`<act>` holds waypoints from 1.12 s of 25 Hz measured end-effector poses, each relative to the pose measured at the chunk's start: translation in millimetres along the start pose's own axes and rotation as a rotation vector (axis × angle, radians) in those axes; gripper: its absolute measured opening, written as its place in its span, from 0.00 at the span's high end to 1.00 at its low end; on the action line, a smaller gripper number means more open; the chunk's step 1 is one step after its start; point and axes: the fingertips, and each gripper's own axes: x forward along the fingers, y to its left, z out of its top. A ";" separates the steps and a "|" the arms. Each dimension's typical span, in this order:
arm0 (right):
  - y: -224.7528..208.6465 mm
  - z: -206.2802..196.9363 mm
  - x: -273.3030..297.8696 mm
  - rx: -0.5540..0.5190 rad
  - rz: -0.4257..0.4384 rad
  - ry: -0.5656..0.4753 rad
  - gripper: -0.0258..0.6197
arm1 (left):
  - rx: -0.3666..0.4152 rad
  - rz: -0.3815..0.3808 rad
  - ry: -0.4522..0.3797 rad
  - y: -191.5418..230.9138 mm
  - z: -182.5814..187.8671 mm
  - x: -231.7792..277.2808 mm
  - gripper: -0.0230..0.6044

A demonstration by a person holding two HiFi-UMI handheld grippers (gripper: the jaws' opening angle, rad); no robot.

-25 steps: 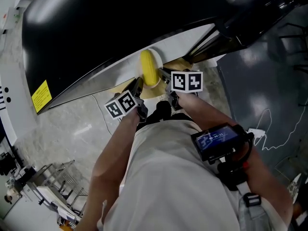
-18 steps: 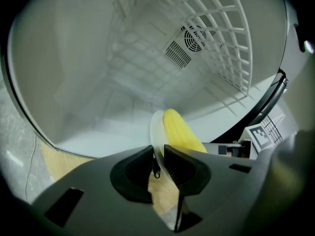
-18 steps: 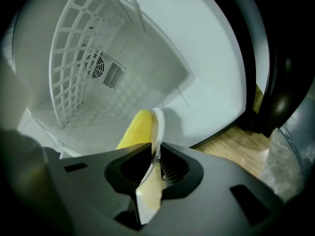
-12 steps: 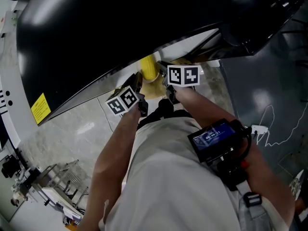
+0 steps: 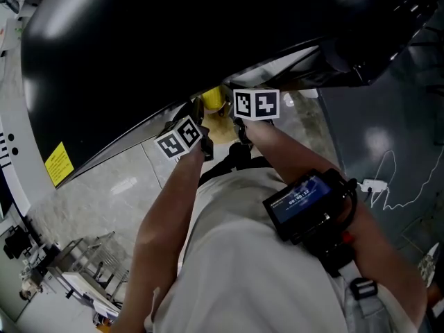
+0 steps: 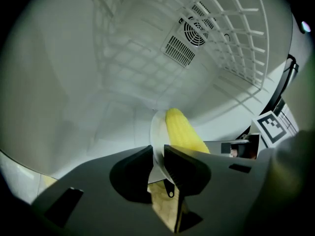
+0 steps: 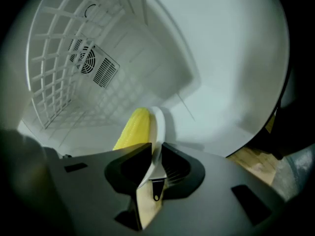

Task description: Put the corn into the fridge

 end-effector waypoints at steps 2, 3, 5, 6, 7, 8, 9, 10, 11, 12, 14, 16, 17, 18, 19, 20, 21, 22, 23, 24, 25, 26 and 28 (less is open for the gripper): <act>-0.9 3.4 2.8 -0.007 -0.013 -0.009 0.87 | 0.024 0.014 -0.005 0.8 4.2 4.0 0.87; -1.3 5.3 3.5 -0.012 -0.019 -0.014 0.87 | 0.033 0.018 -0.007 0.7 6.0 5.6 0.87; -1.9 8.3 4.3 -0.020 -0.031 -0.024 0.87 | 0.047 0.025 -0.010 0.1 8.6 8.2 0.87; -2.3 9.2 4.8 -0.022 -0.036 -0.027 0.87 | 0.053 0.029 -0.010 0.0 9.6 9.4 0.87; -2.5 10.0 5.5 -0.024 -0.042 -0.031 0.87 | 0.060 0.034 -0.010 0.3 10.7 10.7 0.87; -2.6 10.9 6.3 -0.026 -0.047 -0.036 0.87 | 0.068 0.040 -0.010 0.9 11.9 12.0 0.87; -2.3 11.8 7.1 -0.027 -0.052 -0.040 0.87 | 0.078 0.047 -0.010 1.7 13.4 13.5 0.87; -1.9 12.9 7.6 -0.029 -0.057 -0.045 0.87 | 0.089 0.056 -0.010 2.4 15.2 15.1 0.87; -1.5 13.8 7.9 -0.032 -0.063 -0.049 0.87 | 0.101 0.068 -0.008 3.1 17.0 16.8 0.87; -1.1 14.5 7.9 -0.036 -0.069 -0.052 0.87 | 0.113 0.082 -0.004 3.8 18.6 18.5 0.87; -1.0 15.2 8.2 -0.047 -0.084 -0.056 0.87 | 0.140 0.110 0.004 4.6 22.1 22.2 0.87; -2.0 17.2 9.1 -0.058 -0.100 -0.058 0.87 | 0.163 0.127 0.009 4.2 26.5 26.1 0.87; -2.2 18.7 9.6 -0.067 -0.107 -0.058 0.87 | 0.172 0.131 0.009 4.0 28.7 27.9 0.87; -1.8 20.2 10.3 -0.080 -0.114 -0.058 0.87 | 0.180 0.134 0.010 4.5 30.4 29.4 0.87; -1.0 21.3 11.0 -0.095 -0.120 -0.057 0.87 | 0.187 0.137 0.011 5.8 31.3 30.6 0.87; 0.2 21.9 12.0 -0.111 -0.124 -0.055 0.87 | 0.192 0.142 0.013 7.9 31.7 31.6 0.87; 1.2 22.4 12.8 -0.125 -0.128 -0.055 0.87 | 0.197 0.147 0.013 10.0 32.5 32.4 0.87; 1.7 23.1 13.5 -0.134 -0.133 -0.055 0.87 | 0.199 0.150 0.014 11.8 33.0 33.3 0.87; 1.6 24.1 14.0 -0.137 -0.137 -0.057 0.87 | 0.192 0.147 0.021 13.4 31.1 34.9 0.87; 1.2 25.1 14.5 -0.134 -0.139 -0.058 0.87 | 0.177 0.140 0.035 14.9 26.8 37.1 0.87; 0.8 25.8 15.2 -0.129 -0.141 -0.056 0.87 | 0.164 0.133 0.049 16.3 22.9 38.9 0.87; 0.3 25.9 16.2 -0.125 -0.141 -0.052 0.87 | 0.157 0.129 0.059 17.3 20.4 40.0 0.87; -0.6 24.4 18.1 -0.114 -0.142 -0.035 0.87 | 0.157 0.126 0.070 18.6 18.8 40.7 0.87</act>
